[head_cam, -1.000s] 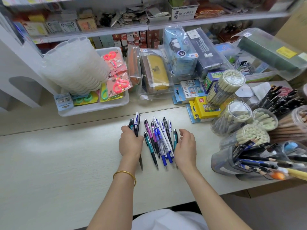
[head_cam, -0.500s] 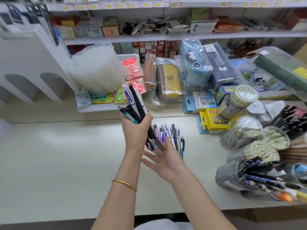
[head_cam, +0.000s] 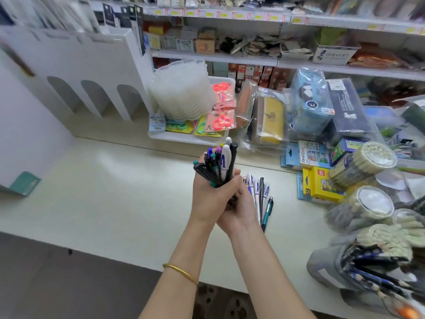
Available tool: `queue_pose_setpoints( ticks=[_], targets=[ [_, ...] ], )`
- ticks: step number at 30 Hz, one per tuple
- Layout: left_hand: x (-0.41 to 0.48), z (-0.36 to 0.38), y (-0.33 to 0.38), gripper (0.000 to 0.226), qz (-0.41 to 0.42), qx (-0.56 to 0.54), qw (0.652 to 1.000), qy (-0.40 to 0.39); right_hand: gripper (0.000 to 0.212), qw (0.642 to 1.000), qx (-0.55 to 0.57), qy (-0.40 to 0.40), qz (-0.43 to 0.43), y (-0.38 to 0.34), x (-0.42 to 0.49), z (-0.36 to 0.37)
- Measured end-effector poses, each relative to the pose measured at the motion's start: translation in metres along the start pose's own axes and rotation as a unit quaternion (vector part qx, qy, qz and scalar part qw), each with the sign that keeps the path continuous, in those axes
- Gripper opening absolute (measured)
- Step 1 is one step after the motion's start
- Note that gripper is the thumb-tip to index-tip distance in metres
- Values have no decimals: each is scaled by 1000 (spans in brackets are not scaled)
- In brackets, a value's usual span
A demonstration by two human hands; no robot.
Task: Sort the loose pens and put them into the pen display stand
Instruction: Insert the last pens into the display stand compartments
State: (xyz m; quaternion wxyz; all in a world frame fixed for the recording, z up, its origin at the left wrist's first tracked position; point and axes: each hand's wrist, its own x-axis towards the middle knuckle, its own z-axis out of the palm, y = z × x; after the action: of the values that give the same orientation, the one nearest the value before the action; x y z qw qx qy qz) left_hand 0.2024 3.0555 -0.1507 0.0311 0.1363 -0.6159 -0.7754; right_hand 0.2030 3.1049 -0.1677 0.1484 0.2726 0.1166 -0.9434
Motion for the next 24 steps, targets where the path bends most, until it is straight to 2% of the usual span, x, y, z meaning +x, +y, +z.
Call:
queue_pose_setpoints(
  ticks=[2, 4, 8, 10, 12, 14, 17, 20, 24],
  targets=[
    [-1, -11, 1, 26, 4, 9, 1000, 20, 35, 1000, -19, -2, 13, 12, -2, 4],
    [0, -24, 4, 24, -2, 4, 1000, 25, 30, 998, -59, 18, 24, 25, -3, 7],
    [8, -60, 18, 24, -23, -7, 999, 24, 28, 980, -188, 56, 21, 51, -5, 11],
    [13, -85, 28, 22, -16, -16, 1000, 14, 22, 949, -305, 71, -34, 64, -6, 23],
    [20, -119, 40, 17, -21, -32, 999, -9, 31, 906, -403, 68, -114, 79, -5, 42],
    [23, -161, 52, 14, -40, -59, 996, -51, 30, 867, -465, 33, -178, 102, -2, 68],
    [26, -230, 73, 24, -58, -60, 990, -113, 17, 808, -547, -46, -214, 154, 3, 110],
    [32, -302, 93, 18, -60, -65, 988, -124, 12, 739, -625, -111, -226, 220, 16, 138],
    [40, -389, 112, 11, -63, -41, 993, -92, 14, 730, -643, -118, -200, 303, 38, 159]
  ],
)
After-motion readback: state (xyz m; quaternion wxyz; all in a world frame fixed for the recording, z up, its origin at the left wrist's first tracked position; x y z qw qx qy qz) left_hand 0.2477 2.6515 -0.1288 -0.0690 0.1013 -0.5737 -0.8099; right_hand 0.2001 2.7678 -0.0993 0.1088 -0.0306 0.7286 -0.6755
